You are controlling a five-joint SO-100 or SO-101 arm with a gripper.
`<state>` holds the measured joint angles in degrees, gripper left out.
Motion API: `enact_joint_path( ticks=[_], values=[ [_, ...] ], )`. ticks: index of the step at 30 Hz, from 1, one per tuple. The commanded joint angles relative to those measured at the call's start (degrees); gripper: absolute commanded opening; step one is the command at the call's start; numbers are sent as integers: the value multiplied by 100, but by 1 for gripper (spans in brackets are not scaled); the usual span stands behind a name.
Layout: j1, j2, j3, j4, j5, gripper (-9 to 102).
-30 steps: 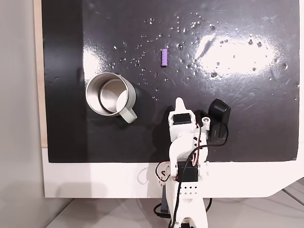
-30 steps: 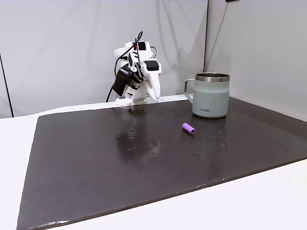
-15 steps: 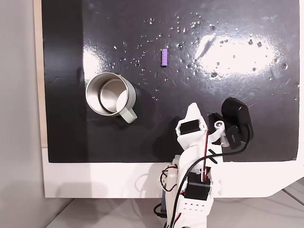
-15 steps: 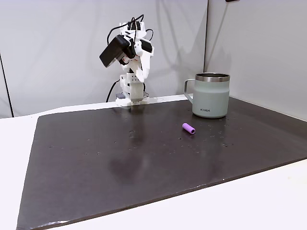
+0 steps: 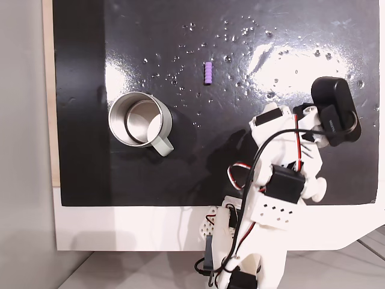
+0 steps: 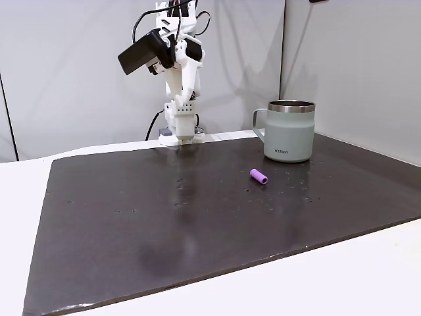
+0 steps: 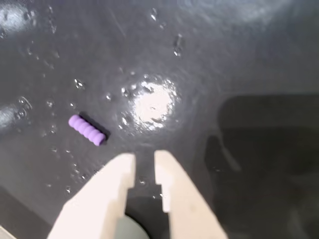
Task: Grasp a pengrip and put it in the cup.
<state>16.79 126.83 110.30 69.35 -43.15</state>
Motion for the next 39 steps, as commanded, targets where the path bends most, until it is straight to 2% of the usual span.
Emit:
enact_joint_path(
  ticks=[1, 8, 15, 20, 28, 39],
  values=[
    [-105, -809, -1028, -70, -9, 0],
    [-466, -2382, -2496, 439, 308, 2],
    [-870, -3911, -3964, 1081, 220, 15],
    [-1037, -4412, -4342, 967, -475, 21],
    [-1371, -5396, -5080, 1081, -1512, 22],
    [-1670, -6530, -5405, 721, -1775, 22]
  ],
)
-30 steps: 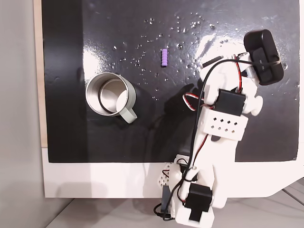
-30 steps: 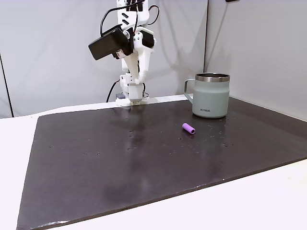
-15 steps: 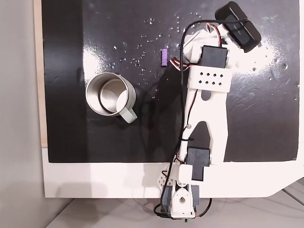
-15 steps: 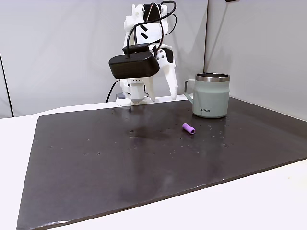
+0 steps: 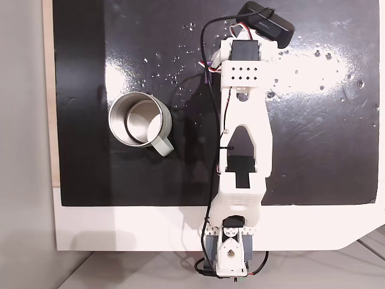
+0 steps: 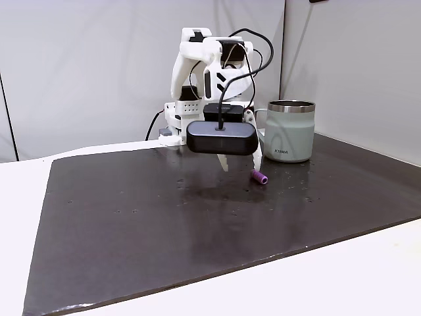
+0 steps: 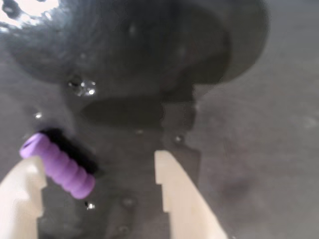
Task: Grasp a pengrip and put it in the cup.
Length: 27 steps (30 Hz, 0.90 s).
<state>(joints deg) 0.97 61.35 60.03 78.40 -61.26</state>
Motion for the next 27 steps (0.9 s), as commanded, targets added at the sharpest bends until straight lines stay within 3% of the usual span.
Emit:
enact_joint_path(
  ticks=[1, 20, 27],
  values=[
    [-114, -35, -378, -237, 88, 22],
    [-844, -387, -255, -290, 501, 24],
    [-844, -396, 26, -290, 299, 13]
  ],
)
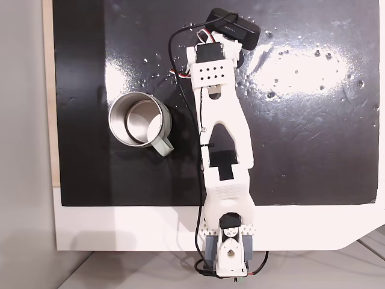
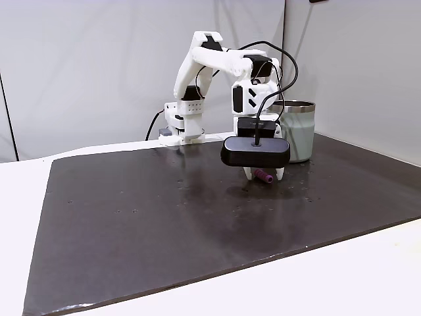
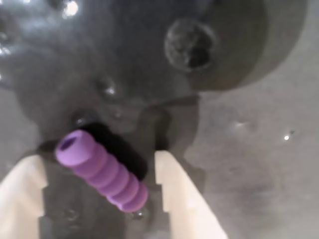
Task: Grasp a pengrip and put it in the cup.
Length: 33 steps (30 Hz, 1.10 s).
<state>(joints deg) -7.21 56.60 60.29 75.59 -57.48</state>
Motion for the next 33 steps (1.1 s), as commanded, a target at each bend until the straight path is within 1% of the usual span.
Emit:
enact_joint_path(
  ticks=[1, 3, 7, 9, 15, 18, 21, 24, 29, 33],
  values=[
    [-18, 79, 35, -9, -97, 9],
    [0, 79, 88, -9, -123, 0],
    [79, 132, 105, 62, -132, 0],
    [123, 246, 53, 229, -132, 0],
    [272, 606, -1028, 1371, -185, 0],
    [316, 870, -1652, 2074, -387, 0],
    [334, 1354, -1898, 2549, -624, 0],
    [334, 2153, -1591, 2646, -844, 0],
    [246, 3964, -299, 2646, -1345, 0],
    [-44, 5309, 694, 2646, -1415, 0]
  ],
)
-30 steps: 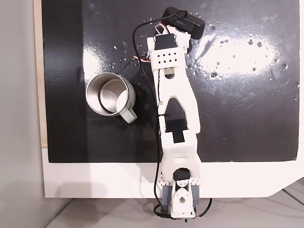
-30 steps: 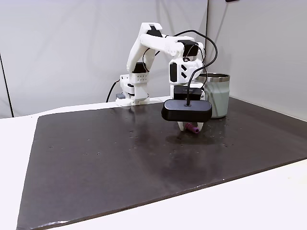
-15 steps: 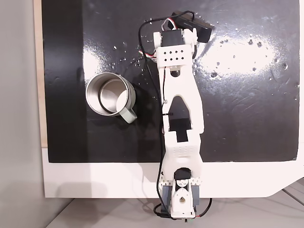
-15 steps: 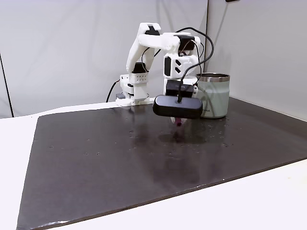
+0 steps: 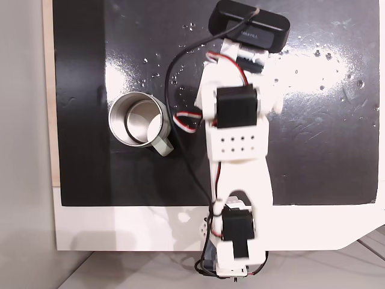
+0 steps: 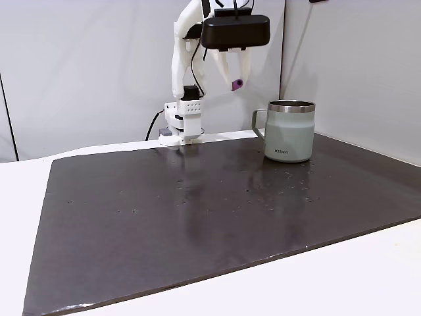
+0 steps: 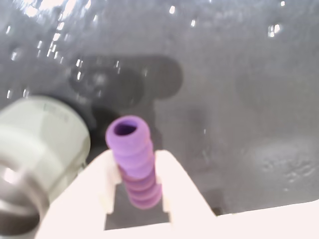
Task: Grasp a pengrip and put it in the cup.
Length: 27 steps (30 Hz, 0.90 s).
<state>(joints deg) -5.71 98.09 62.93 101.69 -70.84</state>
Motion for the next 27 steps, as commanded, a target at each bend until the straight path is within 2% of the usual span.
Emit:
enact_joint_path(
  ticks=[1, 4, 9, 19, 27],
  values=[
    [-290, 1433, 624, 35, -62, 0],
    [-677, 2030, 1011, 9, 246, 0],
    [-1468, 2180, 1099, -211, 1477, 0],
    [-2435, 958, 756, -773, 3709, 0],
    [-2979, 448, 545, -1028, 4562, 0]
  ],
)
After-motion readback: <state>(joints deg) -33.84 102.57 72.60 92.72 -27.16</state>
